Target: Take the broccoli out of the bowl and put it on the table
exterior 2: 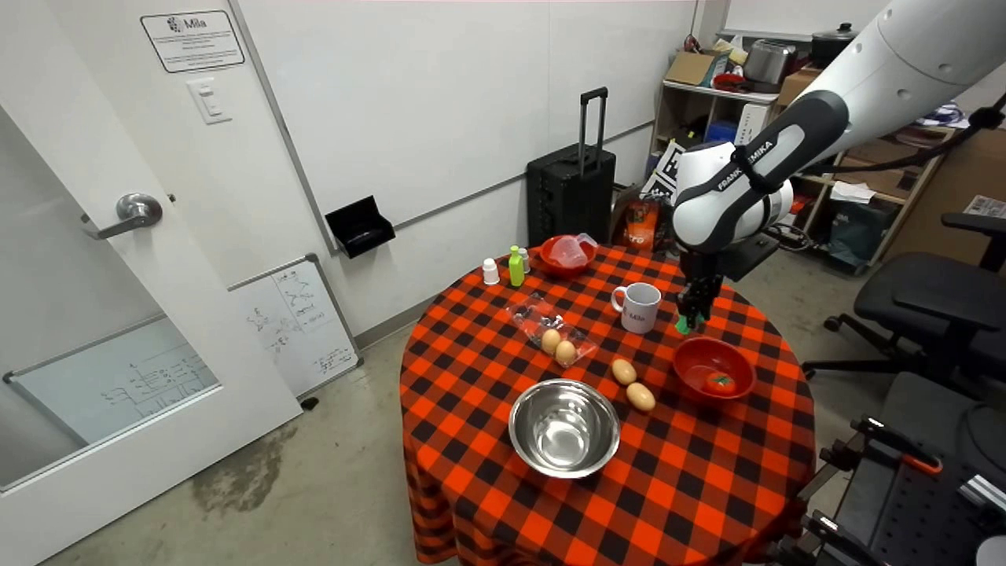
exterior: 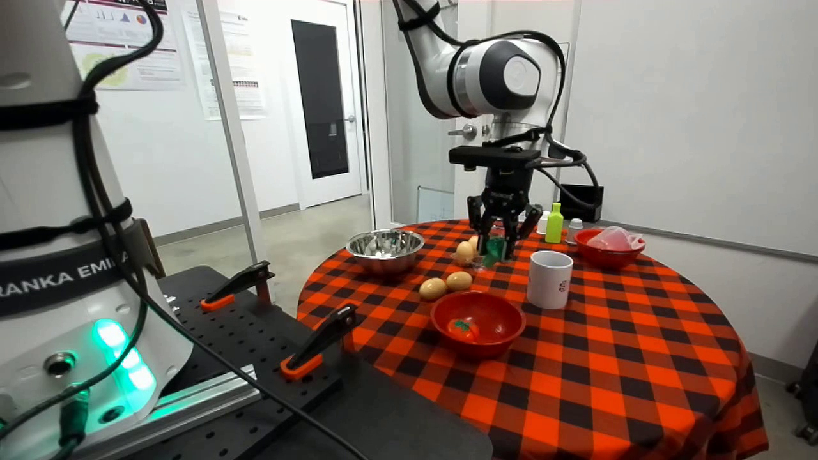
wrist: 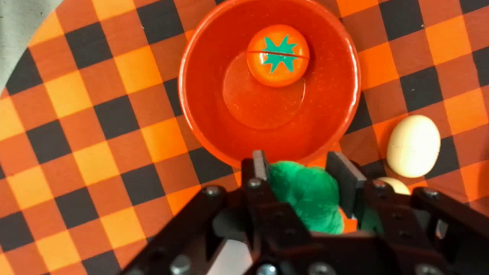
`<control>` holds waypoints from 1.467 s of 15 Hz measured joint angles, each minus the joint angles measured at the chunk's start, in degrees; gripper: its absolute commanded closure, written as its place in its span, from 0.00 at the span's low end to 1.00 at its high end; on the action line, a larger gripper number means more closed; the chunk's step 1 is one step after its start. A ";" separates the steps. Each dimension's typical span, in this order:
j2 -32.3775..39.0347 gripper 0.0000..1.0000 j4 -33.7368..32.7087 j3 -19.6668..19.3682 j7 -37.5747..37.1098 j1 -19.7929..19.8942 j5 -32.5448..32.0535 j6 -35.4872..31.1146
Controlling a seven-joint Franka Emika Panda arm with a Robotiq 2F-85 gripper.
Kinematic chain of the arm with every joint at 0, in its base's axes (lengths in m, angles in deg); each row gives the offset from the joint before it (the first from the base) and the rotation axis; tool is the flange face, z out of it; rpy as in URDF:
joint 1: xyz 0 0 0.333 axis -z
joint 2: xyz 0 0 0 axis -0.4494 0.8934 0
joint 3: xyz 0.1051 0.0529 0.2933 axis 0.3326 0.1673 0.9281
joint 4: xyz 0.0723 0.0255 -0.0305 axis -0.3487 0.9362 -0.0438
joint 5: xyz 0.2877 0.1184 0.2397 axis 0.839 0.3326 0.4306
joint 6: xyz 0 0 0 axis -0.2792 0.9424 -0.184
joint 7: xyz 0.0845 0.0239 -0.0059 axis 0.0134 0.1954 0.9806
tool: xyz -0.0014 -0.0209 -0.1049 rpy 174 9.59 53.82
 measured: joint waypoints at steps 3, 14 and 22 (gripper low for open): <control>-1.68 0.57 0.03 0.57 0.00 -1.54 -0.08 0.01; 8.44 0.56 -11.27 1.01 0.00 -4.02 -1.29 3.11; 19.29 0.51 -26.61 1.51 0.00 -4.75 -1.41 13.54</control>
